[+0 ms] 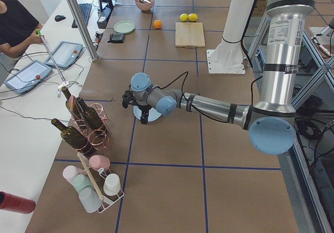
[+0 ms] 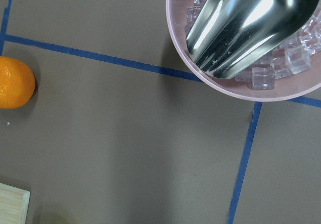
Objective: Pick orange to plate
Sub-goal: 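Reach the left gripper to the light blue plate and grip its rim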
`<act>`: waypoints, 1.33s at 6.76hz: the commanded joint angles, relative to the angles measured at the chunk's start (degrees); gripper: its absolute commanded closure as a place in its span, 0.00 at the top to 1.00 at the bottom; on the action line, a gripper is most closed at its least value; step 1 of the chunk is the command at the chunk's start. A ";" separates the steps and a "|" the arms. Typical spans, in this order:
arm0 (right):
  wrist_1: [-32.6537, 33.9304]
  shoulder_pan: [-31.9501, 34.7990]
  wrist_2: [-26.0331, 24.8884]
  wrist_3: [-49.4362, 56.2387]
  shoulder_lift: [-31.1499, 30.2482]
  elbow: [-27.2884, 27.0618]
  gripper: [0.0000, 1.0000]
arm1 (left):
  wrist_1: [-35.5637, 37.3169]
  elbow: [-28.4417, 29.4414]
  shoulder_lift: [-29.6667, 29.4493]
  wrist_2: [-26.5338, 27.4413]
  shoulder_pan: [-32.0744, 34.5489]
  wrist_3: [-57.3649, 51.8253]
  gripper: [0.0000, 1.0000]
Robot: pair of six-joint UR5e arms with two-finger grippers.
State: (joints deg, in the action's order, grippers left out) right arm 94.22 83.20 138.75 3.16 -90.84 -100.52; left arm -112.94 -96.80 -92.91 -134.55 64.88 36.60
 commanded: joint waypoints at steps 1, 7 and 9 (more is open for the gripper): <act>0.00 -0.05 0.03 0.01 -0.04 -0.02 1.00 | -3.08 4.14 -1.48 4.29 -6.33 5.32 0.99; 0.00 0.03 0.03 -0.08 0.05 -0.46 1.00 | -3.17 12.86 -6.93 5.00 -9.60 5.23 0.79; -0.09 0.03 -0.06 -0.08 0.05 -0.46 1.00 | -4.91 14.10 -6.94 5.00 -9.60 5.06 0.26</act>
State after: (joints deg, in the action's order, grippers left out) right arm 94.20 83.23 138.76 3.08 -90.79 -100.94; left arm -116.79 -83.35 -99.75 -129.56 55.29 41.76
